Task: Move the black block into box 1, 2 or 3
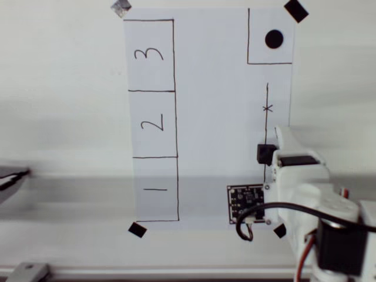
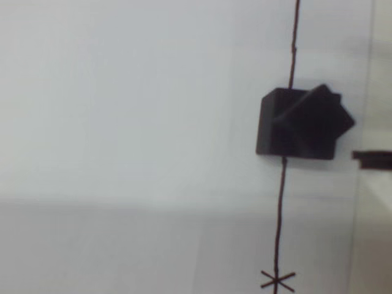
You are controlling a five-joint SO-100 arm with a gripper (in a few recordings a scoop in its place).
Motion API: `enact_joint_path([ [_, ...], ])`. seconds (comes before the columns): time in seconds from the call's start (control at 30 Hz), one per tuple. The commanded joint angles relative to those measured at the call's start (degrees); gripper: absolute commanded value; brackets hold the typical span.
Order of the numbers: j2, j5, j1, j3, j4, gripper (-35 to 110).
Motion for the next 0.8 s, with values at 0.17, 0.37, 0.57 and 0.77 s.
enact_joint_path([
  [0.17, -2.5, -1.8, 0.5, -4.7, -0.6, 27],
  [0.37, -6.4, -1.8, -0.6, -7.1, -1.7, 27],
  [0.57, -8.8, -1.6, -1.5, -8.3, -2.5, 22],
  [0.77, -9.5, -1.4, -1.8, -8.4, -3.0, 20],
])
